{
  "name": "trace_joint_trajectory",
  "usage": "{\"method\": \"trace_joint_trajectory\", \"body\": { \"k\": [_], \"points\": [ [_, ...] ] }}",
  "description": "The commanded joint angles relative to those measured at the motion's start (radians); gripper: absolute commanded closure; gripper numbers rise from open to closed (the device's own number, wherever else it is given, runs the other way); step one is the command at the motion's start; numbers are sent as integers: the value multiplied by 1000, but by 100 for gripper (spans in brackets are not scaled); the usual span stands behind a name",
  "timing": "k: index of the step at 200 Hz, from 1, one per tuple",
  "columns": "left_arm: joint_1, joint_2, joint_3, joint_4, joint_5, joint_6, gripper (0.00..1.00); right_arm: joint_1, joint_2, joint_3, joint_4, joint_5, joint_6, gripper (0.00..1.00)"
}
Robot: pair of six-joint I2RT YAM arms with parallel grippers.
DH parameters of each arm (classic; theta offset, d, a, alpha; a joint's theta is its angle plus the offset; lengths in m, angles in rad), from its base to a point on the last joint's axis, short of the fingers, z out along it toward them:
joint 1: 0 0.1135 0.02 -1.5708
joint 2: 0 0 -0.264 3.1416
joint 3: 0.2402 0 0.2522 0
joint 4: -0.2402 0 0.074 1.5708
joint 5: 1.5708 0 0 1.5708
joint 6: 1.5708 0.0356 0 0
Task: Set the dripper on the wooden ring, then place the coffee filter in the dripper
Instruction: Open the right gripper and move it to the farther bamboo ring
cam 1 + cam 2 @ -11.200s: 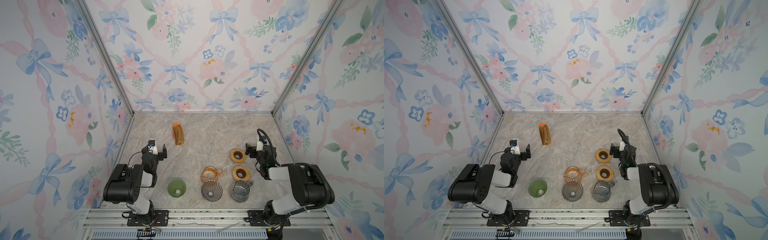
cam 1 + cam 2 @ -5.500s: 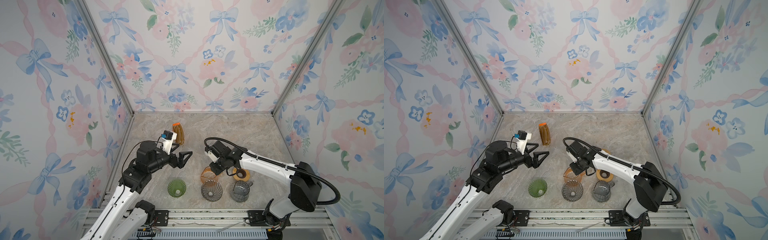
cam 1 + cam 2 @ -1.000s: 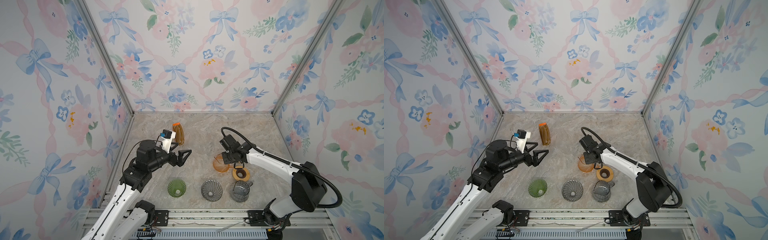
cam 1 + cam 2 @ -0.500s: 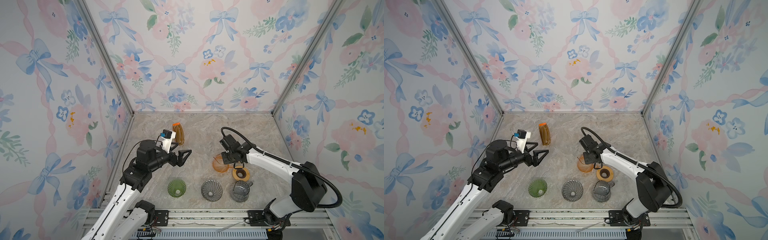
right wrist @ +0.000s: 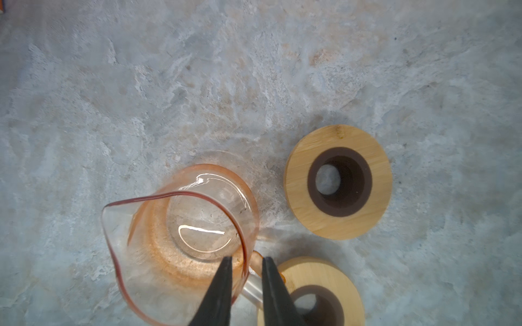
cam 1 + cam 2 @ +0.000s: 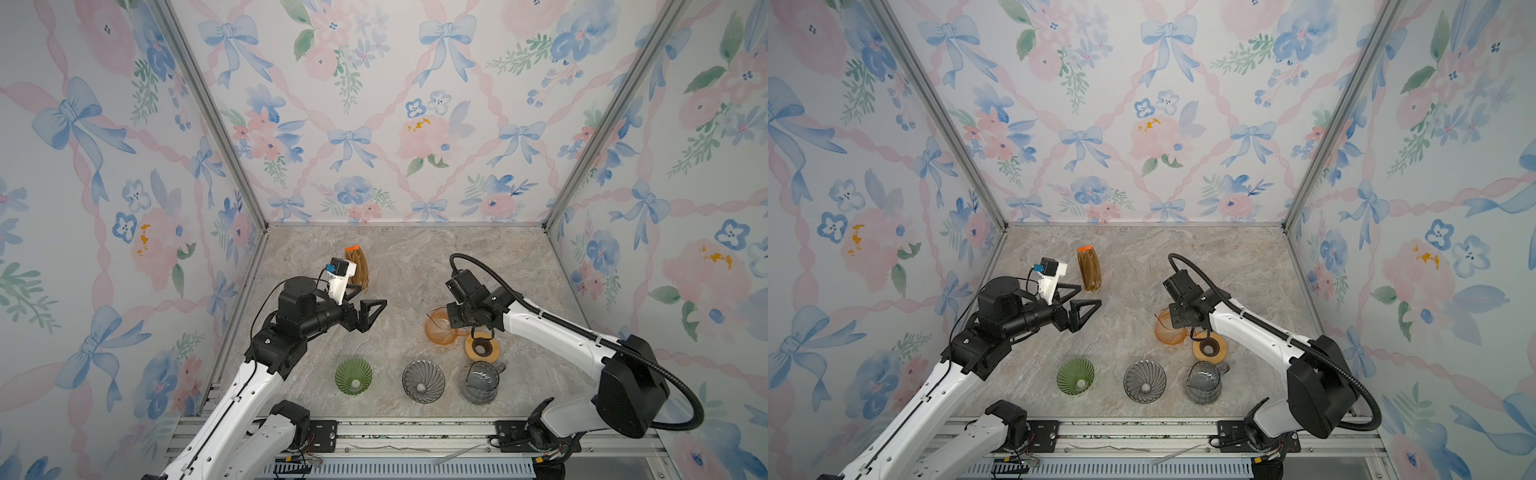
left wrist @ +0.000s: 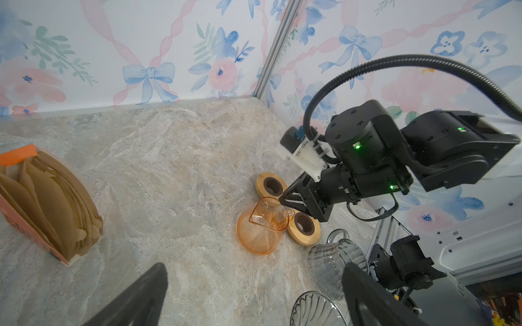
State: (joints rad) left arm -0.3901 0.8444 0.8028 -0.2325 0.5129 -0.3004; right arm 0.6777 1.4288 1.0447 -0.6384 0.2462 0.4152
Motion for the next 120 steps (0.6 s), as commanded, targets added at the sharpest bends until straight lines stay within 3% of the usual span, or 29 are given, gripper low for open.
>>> {"method": "trace_joint_trajectory", "body": {
  "k": [1, 57, 95, 120],
  "points": [
    [-28, 47, 41, 24, 15, -15, 2, -9, -79, -34, 13, -9, 17, 74],
    [-76, 211, 163, 21, 24, 11, 2, -178, -235, -167, 109, -223, 39, 60],
    [-119, 331, 258, 22, -54, 31, 2, -364, -308, -271, 214, -416, 77, 52],
    [-131, 390, 299, 31, -40, 36, 2, -479, -339, -334, 275, -492, 118, 45]
  ]
}}
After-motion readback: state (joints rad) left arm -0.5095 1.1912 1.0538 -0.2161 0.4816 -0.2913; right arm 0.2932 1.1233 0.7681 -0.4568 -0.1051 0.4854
